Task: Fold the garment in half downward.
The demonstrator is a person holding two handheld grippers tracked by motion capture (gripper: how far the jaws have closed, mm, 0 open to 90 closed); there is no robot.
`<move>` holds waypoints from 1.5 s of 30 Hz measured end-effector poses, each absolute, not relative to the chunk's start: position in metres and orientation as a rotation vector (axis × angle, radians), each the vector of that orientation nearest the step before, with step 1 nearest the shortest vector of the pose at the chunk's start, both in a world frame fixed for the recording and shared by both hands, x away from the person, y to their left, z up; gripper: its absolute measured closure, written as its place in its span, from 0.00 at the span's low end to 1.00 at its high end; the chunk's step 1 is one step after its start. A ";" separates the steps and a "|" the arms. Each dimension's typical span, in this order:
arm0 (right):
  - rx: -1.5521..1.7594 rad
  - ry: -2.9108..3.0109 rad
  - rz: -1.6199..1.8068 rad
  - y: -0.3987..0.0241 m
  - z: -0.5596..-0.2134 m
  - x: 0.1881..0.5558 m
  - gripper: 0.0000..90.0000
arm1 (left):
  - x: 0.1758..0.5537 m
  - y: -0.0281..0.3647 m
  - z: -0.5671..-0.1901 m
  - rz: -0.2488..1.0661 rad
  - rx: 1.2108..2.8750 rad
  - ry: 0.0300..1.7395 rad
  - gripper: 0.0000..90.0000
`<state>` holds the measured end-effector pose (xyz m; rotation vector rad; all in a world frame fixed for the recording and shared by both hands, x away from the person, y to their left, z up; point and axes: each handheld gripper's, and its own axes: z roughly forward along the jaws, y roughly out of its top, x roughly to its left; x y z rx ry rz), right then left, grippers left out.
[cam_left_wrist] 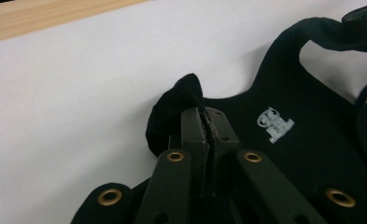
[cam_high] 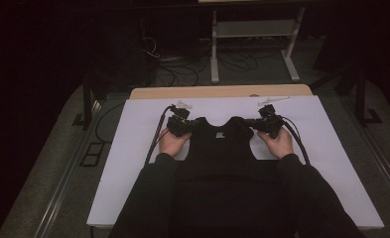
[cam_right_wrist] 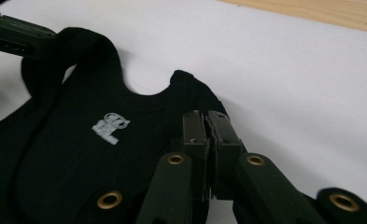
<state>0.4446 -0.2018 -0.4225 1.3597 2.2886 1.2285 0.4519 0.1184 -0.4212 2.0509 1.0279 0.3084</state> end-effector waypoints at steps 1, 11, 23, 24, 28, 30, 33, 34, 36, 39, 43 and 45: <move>1.360 2.289 1.228 -0.202 -0.423 0.445 0.95 | 0.450 0.120 -0.421 0.313 2.050 1.025 0.96; 1.315 2.297 1.260 -0.208 -0.415 0.420 0.95 | 0.428 0.131 -0.410 0.307 2.017 0.995 0.96; 1.261 2.329 1.301 -0.210 -0.403 0.398 0.95 | 0.404 0.144 -0.402 0.278 1.968 0.960 0.96; 1.259 2.333 1.301 -0.211 -0.402 0.396 0.95 | 0.402 0.146 -0.401 0.273 1.960 0.954 0.96; 1.262 2.341 1.323 -0.214 -0.400 0.391 0.95 | 0.395 0.151 -0.396 0.269 1.959 0.936 0.96; 1.264 2.342 1.331 -0.217 -0.399 0.388 0.95 | 0.392 0.154 -0.395 0.269 1.959 0.931 0.96; 1.264 2.336 1.347 -0.221 -0.398 0.383 0.95 | 0.387 0.158 -0.395 0.258 1.953 0.927 0.96; 1.266 2.339 1.355 -0.222 -0.397 0.381 0.95 | 0.386 0.160 -0.395 0.250 1.946 0.930 0.96; 1.264 2.345 1.363 -0.224 -0.396 0.378 0.95 | 0.384 0.163 -0.396 0.215 1.932 0.931 0.96; 1.259 2.365 1.379 -0.226 -0.395 0.372 0.95 | 0.381 0.166 -0.398 0.203 1.923 0.928 0.96; 1.242 2.381 1.396 -0.227 -0.394 0.367 0.95 | 0.375 0.168 -0.399 0.187 1.913 0.917 0.96; 1.237 2.386 1.404 -0.227 -0.393 0.365 0.95 | 0.373 0.168 -0.399 0.181 1.907 0.918 0.96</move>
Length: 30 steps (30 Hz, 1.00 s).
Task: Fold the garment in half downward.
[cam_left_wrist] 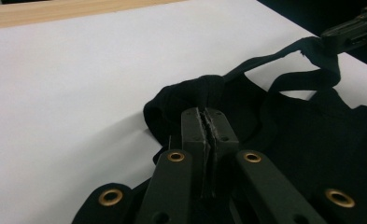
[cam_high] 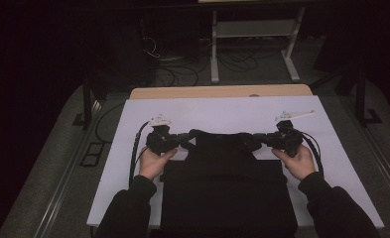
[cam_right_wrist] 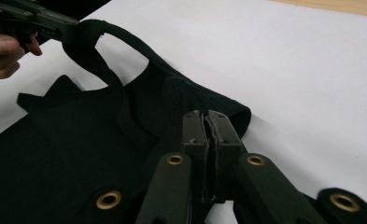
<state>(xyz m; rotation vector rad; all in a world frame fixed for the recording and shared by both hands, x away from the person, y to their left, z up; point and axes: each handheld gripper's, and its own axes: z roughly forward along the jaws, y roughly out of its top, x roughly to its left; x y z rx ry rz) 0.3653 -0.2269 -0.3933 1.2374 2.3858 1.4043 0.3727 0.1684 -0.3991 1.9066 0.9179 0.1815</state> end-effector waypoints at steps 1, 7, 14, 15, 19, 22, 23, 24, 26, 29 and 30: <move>1.240 2.390 1.405 -0.227 -0.393 0.364 0.95 | 0.372 0.169 -0.399 0.177 1.906 0.910 0.96; 1.229 2.411 1.405 -0.227 -0.395 0.359 0.95 | 0.365 0.169 -0.399 0.162 1.894 0.889 0.96; 1.244 2.411 1.414 -0.230 -0.396 0.351 0.95 | 0.358 0.167 -0.399 0.149 1.915 0.860 0.96; 1.243 2.413 1.418 -0.231 -0.396 0.349 0.95 | 0.356 0.167 -0.399 0.146 1.917 0.858 0.96; 1.240 2.425 1.418 -0.232 -0.397 0.341 0.95 | 0.350 0.168 -0.398 0.144 1.924 0.843 0.96; 1.241 2.436 1.414 -0.232 -0.398 0.336 0.95 | 0.346 0.169 -0.397 0.137 1.916 0.843 0.96; 1.243 2.434 1.418 -0.233 -0.398 0.335 0.95 | 0.345 0.169 -0.398 0.132 1.918 0.837 0.96; 1.241 2.437 1.418 -0.233 -0.398 0.334 0.95 | 0.343 0.169 -0.398 0.123 1.916 0.842 0.96; 1.241 2.444 1.416 -0.232 -0.398 0.332 0.95 | 0.340 0.170 -0.398 0.120 1.922 0.835 0.96; 1.231 2.450 1.421 -0.232 -0.398 0.328 0.95 | 0.335 0.170 -0.396 0.110 1.925 0.821 0.96; 1.233 2.451 1.422 -0.232 -0.398 0.327 0.95 | 0.333 0.171 -0.395 0.108 1.922 0.820 0.96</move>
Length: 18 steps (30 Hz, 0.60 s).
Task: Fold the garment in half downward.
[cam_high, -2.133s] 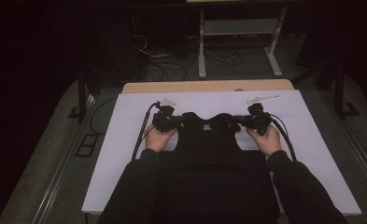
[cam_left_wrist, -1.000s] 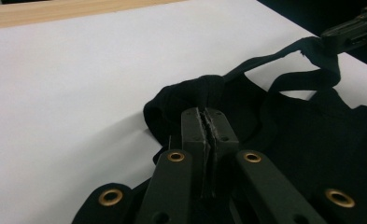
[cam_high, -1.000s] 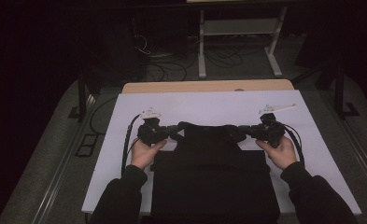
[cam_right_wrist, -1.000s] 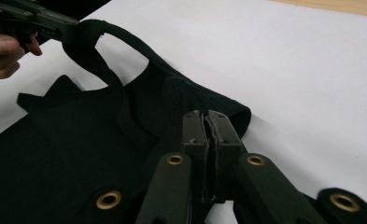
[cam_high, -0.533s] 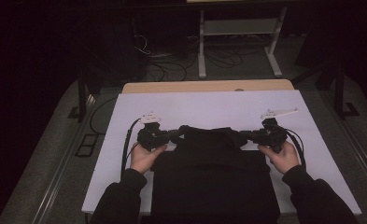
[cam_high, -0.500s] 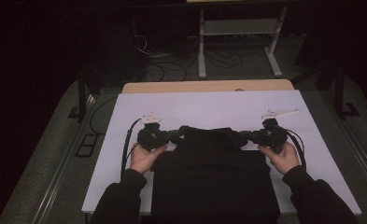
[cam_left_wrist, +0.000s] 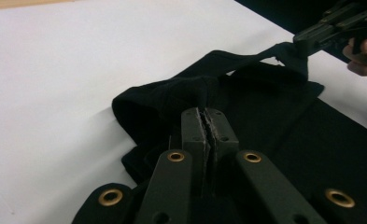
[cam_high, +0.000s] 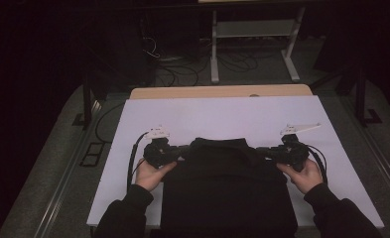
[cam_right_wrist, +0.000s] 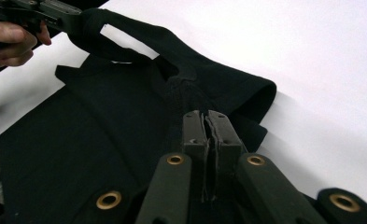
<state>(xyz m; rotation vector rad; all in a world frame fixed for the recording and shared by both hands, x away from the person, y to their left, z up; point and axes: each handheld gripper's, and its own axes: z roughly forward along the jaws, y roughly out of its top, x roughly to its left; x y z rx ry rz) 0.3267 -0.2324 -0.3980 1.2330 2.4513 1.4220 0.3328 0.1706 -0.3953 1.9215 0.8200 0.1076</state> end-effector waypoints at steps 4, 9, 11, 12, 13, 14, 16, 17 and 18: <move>1.231 2.449 1.441 -0.235 -0.396 0.321 0.95 | 0.325 0.173 -0.393 0.101 1.917 0.814 0.96; 1.222 2.461 1.447 -0.237 -0.395 0.311 0.95 | 0.315 0.178 -0.394 0.077 1.905 0.818 0.96; 1.219 2.467 1.450 -0.238 -0.395 0.307 0.95 | 0.311 0.180 -0.396 0.066 1.902 0.825 0.96; 1.222 2.467 1.450 -0.238 -0.395 0.305 0.95 | 0.309 0.180 -0.396 0.063 1.906 0.824 0.96; 1.225 2.469 1.454 -0.238 -0.395 0.303 0.95 | 0.307 0.180 -0.397 0.059 1.909 0.825 0.96; 1.224 2.469 1.457 -0.239 -0.396 0.302 0.95 | 0.305 0.180 -0.397 0.057 1.912 0.819 0.96; 1.227 2.476 1.463 -0.240 -0.396 0.297 0.95 | 0.301 0.181 -0.396 0.050 1.913 0.814 0.96; 1.224 2.476 1.464 -0.240 -0.396 0.296 0.95 | 0.299 0.181 -0.396 0.046 1.911 0.810 0.96; 1.226 2.480 1.464 -0.240 -0.396 0.294 0.95 | 0.297 0.181 -0.396 0.040 1.912 0.809 0.96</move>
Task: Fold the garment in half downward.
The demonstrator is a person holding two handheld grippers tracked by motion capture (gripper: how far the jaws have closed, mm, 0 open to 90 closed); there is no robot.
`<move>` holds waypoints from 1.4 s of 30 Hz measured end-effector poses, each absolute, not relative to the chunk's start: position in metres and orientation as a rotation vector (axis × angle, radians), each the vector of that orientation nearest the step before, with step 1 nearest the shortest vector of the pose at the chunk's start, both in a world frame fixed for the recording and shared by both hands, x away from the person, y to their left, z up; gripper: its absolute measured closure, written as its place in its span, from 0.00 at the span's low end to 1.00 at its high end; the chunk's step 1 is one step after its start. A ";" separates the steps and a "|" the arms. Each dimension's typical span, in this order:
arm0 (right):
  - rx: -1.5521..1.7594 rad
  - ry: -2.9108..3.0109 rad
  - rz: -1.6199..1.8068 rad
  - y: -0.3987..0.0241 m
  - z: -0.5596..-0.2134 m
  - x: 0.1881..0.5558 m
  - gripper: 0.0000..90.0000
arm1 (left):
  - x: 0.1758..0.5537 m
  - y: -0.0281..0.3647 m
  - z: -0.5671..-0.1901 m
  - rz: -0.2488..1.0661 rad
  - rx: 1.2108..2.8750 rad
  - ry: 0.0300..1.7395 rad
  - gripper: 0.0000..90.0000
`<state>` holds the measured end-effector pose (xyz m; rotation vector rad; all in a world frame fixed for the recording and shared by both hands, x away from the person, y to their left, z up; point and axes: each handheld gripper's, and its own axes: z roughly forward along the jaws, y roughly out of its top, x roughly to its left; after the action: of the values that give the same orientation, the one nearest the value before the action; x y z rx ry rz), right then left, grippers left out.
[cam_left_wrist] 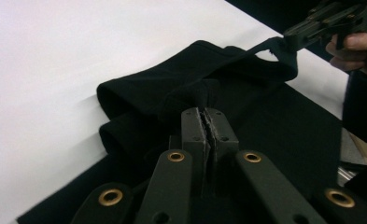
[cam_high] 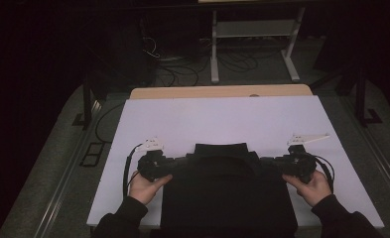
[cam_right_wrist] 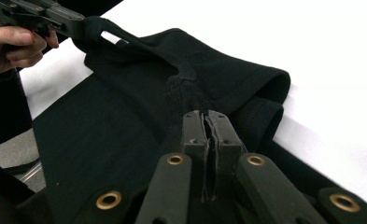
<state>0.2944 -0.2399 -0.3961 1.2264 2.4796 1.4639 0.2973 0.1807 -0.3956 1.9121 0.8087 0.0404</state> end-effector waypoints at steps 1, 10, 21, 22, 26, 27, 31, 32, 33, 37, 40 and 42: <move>1.224 2.479 1.469 -0.240 -0.396 0.293 0.95 | 0.295 0.181 -0.395 0.042 1.918 0.801 0.96; 1.206 2.502 1.472 -0.239 -0.397 0.280 0.95 | 0.279 0.178 -0.398 0.025 1.941 0.786 0.96; 1.191 2.529 1.469 -0.238 -0.399 0.262 0.95 | 0.265 0.177 -0.403 -0.031 1.953 0.774 0.96; 1.189 2.537 1.468 -0.238 -0.399 0.259 0.95 | 0.264 0.176 -0.403 -0.036 1.956 0.773 0.96; 1.186 2.550 1.464 -0.237 -0.400 0.255 0.95 | 0.260 0.174 -0.403 -0.040 1.976 0.760 0.96; 1.187 2.556 1.462 -0.237 -0.401 0.254 0.95 | 0.259 0.174 -0.403 -0.042 1.976 0.757 0.96; 1.187 2.572 1.460 -0.237 -0.403 0.252 0.95 | 0.255 0.175 -0.405 -0.052 1.982 0.755 0.96; 1.192 2.575 1.455 -0.237 -0.403 0.251 0.95 | 0.255 0.175 -0.405 -0.053 1.986 0.754 0.96; 1.193 2.576 1.455 -0.237 -0.403 0.250 0.95 | 0.254 0.175 -0.405 -0.056 1.985 0.756 0.96; 1.188 2.589 1.448 -0.236 -0.404 0.247 0.95 | 0.250 0.176 -0.407 -0.073 1.995 0.757 0.96; 1.191 2.603 1.440 -0.234 -0.406 0.246 0.95 | 0.249 0.175 -0.409 -0.084 2.017 0.753 0.96; 1.198 2.615 1.432 -0.233 -0.408 0.245 0.95 | 0.249 0.174 -0.410 -0.086 2.033 0.746 0.96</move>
<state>0.2446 -0.2331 -0.4084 1.1979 2.6146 1.4322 0.2488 0.1743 -0.4102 2.0335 0.7457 -0.0863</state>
